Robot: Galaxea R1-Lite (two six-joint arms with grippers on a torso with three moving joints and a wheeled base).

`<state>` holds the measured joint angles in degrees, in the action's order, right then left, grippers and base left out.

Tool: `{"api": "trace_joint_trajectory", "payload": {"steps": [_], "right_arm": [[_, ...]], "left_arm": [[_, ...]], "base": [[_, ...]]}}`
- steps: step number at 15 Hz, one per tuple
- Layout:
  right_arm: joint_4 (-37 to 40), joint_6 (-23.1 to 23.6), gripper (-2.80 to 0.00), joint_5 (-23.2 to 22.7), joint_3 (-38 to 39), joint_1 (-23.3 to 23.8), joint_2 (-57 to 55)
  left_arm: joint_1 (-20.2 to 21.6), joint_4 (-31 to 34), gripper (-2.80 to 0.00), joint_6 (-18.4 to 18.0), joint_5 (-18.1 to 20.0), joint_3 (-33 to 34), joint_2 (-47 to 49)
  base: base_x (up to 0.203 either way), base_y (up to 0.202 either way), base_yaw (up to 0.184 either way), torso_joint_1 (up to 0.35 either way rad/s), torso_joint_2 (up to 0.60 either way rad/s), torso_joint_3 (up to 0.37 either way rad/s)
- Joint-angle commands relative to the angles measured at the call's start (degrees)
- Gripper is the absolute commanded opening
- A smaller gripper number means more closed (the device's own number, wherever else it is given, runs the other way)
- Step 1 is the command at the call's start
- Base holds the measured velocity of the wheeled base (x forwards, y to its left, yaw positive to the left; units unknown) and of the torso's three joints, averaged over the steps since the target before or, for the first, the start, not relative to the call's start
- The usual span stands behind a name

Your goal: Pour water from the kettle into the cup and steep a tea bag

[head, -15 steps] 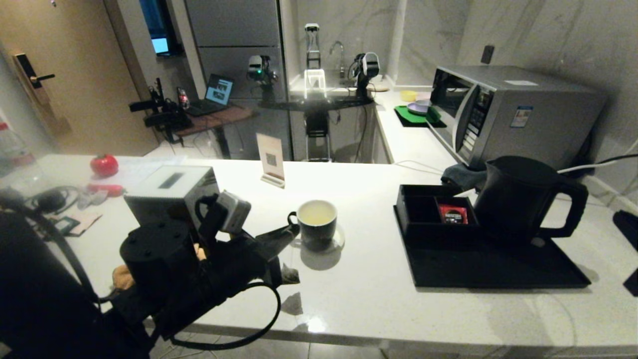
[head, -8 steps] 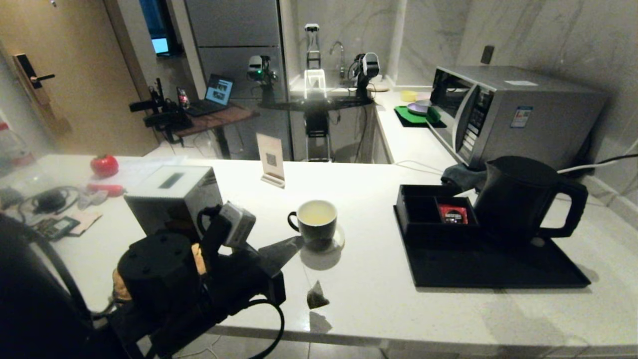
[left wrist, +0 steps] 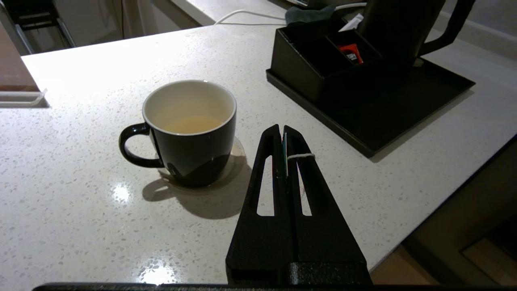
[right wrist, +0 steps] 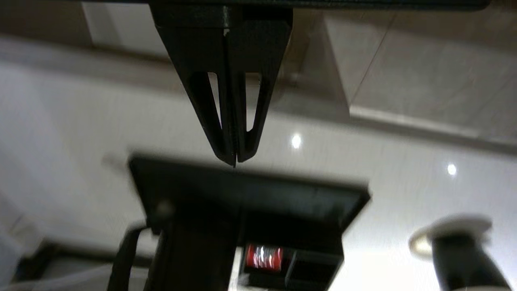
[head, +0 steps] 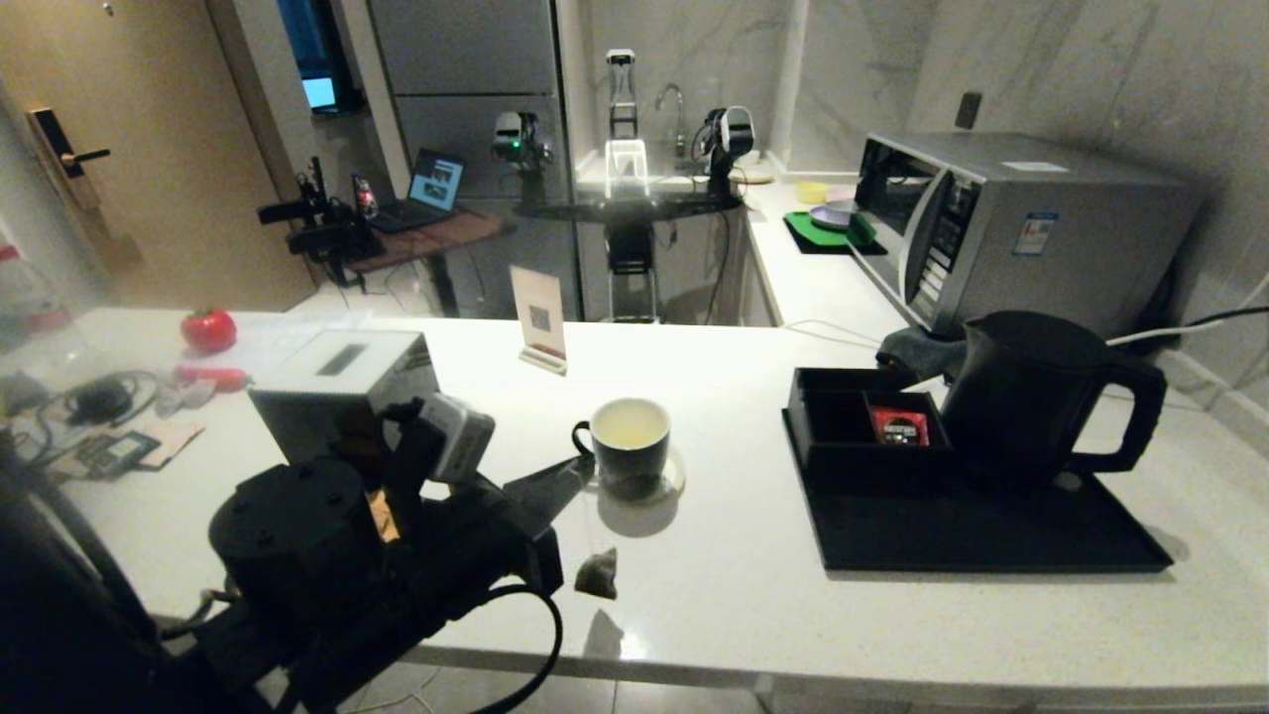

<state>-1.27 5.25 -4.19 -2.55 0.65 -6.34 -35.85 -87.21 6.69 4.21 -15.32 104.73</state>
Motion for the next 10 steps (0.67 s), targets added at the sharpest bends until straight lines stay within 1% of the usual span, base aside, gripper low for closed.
{"api": "trace_joint_trajectory", "payload": {"steps": [1,2,3,6,7,10], "right_arm": [[9.31,0.08,-2.80,3.23,-1.12,-0.48,6.34],[9.25,-0.61,-2.80,4.54,-0.61,-0.56,6.34],[9.19,-1.26,-2.80,4.57,-0.61,-0.56,6.34],[9.11,-7.24,-2.80,4.95,-0.59,-0.56,6.34],[9.10,-8.33,-2.80,5.33,-0.61,-0.56,6.34],[9.10,-8.33,-2.80,5.42,-0.61,-0.56,6.34]], "left_arm": [[-0.01,-2.74,-2.80,0.07,0.01,0.29,-0.75],[0.05,-2.74,-2.80,0.16,0.01,0.29,-0.93],[0.07,-2.74,-2.80,0.16,0.01,0.51,-1.24],[0.17,-2.74,-2.80,0.40,0.37,0.96,-2.46],[0.17,-2.74,-2.80,0.42,0.45,1.00,-2.70],[0.17,-2.74,-2.80,0.29,0.14,1.09,-3.62]], "base": [[0.000,0.000,0.000,0.000,0.00,0.000],[0.000,0.000,0.000,0.000,0.00,0.000],[0.000,0.000,0.000,0.000,0.00,0.000],[0.000,0.000,0.000,0.000,0.00,0.000],[0.000,0.000,0.000,0.000,0.00,0.000],[0.000,0.000,0.000,0.000,0.00,0.000]]}}
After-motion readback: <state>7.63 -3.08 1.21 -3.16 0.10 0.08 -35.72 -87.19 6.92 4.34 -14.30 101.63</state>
